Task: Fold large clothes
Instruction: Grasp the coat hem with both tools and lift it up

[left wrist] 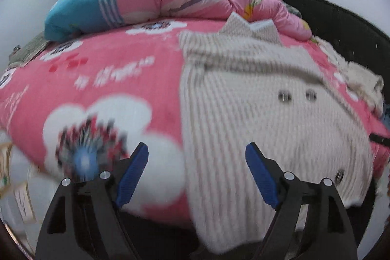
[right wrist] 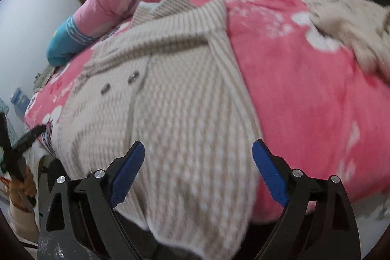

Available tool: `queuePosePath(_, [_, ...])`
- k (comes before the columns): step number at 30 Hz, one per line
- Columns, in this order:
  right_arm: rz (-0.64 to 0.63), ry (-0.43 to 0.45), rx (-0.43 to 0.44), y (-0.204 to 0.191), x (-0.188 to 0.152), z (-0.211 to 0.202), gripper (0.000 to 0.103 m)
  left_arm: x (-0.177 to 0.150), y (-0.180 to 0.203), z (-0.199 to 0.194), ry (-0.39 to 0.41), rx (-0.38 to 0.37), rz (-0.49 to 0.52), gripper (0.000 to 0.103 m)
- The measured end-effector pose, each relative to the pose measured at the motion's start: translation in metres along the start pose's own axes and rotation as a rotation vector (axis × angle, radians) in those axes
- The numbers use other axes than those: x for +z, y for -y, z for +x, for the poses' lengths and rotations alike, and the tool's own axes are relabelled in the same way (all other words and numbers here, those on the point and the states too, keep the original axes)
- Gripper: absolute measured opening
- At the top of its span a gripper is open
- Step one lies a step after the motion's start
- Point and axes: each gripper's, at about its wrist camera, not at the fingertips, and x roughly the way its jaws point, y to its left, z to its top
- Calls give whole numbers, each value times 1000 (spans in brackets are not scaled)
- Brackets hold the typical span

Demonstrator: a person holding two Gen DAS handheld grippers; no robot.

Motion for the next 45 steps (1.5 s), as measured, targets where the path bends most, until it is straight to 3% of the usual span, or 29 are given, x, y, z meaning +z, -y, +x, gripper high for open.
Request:
queuePosePath(6, [64, -35, 4, 13, -45, 4, 84, -71, 13, 4, -21, 38, 27, 80])
queuePosePath(8, [97, -62, 5, 18, -57, 8, 80, -86, 16, 7, -24, 17, 27, 80])
queuePosePath(11, [143, -79, -6, 25, -71, 11, 76, -100, 18, 15, -41, -37, -4, 69])
queuePosePath(15, [209, -105, 27, 37, -82, 19, 71, -107, 14, 35, -89, -70, -35, 58])
queuePosePath(17, [234, -130, 49, 40, -89, 24, 63, -111, 12, 44, -124, -87, -38, 52])
queuePosePath(23, [254, -183, 102, 45, -97, 34, 49, -114, 11, 62, -195, -141, -49, 46])
queuePosePath(29, [247, -223, 134, 45, -105, 39, 38, -120, 18, 76, -255, -139, -17, 41])
queuePosePath(36, [237, -238, 159, 46, -119, 41, 31, -125, 28, 83, -279, -128, 2, 41])
queuePosePath(39, [223, -248, 167, 42, -128, 43, 22, -123, 22, 86, -280, -129, -1, 41])
queuePosePath(40, [217, -251, 170, 40, -131, 43, 13, -124, 21, 86, -278, -126, 4, 41])
queuePosePath(45, [188, -238, 155, 20, -135, 46, 7, -123, 31, 81, -260, -124, 41, 22])
